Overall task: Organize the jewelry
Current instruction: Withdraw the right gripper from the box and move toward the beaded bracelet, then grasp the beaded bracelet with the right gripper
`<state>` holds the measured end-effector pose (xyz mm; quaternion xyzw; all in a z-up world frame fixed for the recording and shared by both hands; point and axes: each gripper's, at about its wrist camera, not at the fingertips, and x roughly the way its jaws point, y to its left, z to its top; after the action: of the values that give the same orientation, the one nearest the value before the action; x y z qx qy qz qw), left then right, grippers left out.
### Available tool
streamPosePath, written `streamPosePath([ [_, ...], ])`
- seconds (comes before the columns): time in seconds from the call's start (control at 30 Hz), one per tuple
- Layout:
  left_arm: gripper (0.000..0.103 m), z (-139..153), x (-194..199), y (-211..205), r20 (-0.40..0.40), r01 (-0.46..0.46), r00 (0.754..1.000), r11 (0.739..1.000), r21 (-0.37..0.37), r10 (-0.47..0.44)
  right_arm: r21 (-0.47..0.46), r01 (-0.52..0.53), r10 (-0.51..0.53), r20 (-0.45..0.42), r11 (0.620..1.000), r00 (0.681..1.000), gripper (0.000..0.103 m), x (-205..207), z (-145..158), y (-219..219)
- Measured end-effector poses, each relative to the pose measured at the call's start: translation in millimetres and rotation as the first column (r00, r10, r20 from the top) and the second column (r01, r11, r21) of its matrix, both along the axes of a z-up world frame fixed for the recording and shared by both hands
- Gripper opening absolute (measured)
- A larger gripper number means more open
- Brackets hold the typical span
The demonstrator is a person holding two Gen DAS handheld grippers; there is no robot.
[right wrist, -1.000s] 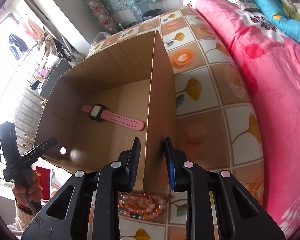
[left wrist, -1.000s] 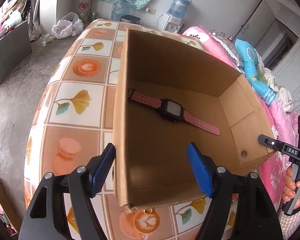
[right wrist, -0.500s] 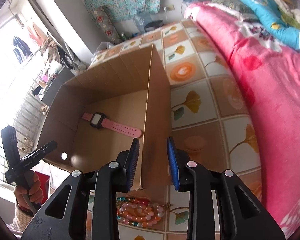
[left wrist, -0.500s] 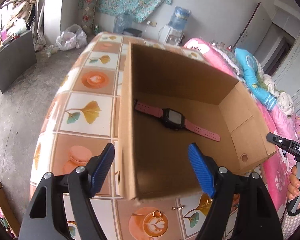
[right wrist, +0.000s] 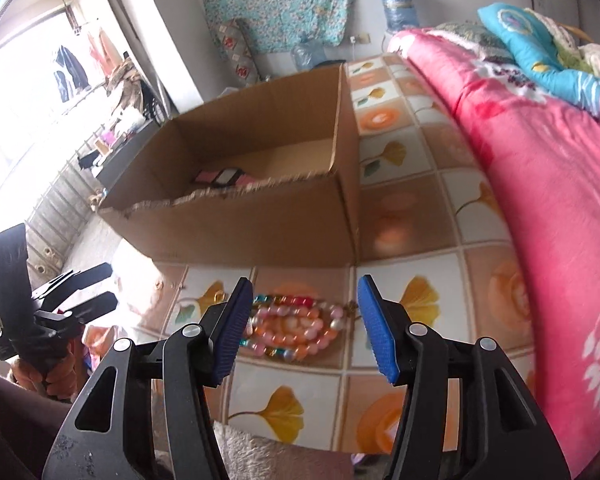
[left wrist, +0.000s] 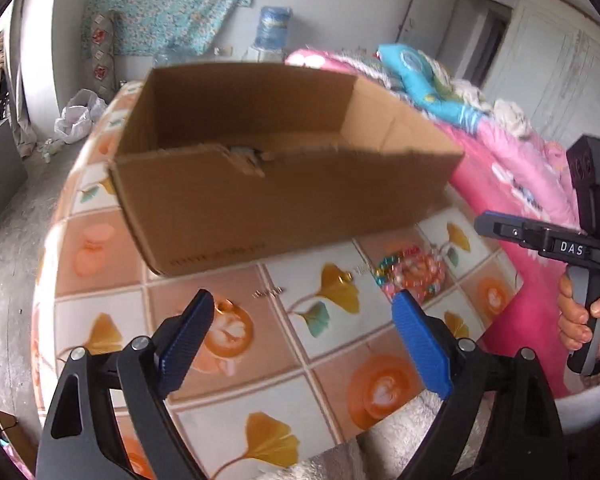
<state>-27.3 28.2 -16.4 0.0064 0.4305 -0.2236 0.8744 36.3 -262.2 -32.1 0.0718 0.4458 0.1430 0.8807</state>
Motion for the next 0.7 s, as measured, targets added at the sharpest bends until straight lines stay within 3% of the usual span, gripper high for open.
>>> streamPosePath([
  [0.13, 0.088, -43.1, 3.6, -33.3, -0.061, 0.047, 0.997, 0.988, 0.147, -0.038, -0.111, 0.022, -0.029, -0.06, 0.994, 0.998, 0.034, 3.3, -26.6, 11.4],
  [0.23, 0.088, -50.9, 4.8, -45.5, -0.004, 0.048, 0.999, 0.972, 0.231, -0.048, -0.084, 0.087, -0.095, -0.1, 0.993, 0.99, 0.023, 8.6, -35.6, -3.6],
  [0.37, 0.097, -54.6, 12.4, -44.7, -0.02, 0.027, 1.0, 0.973, 0.228, -0.023, -0.074, 0.131, -0.139, -0.121, 0.989, 0.983, 0.012, 16.2, -43.9, -14.6],
  [0.7, 0.099, -58.0, 13.8, -38.9, -0.019, 0.0, 1.0, 0.973, 0.231, 0.005, -0.143, 0.088, -0.102, -0.097, 0.986, 0.99, 0.011, 28.0, -41.3, -2.4],
])
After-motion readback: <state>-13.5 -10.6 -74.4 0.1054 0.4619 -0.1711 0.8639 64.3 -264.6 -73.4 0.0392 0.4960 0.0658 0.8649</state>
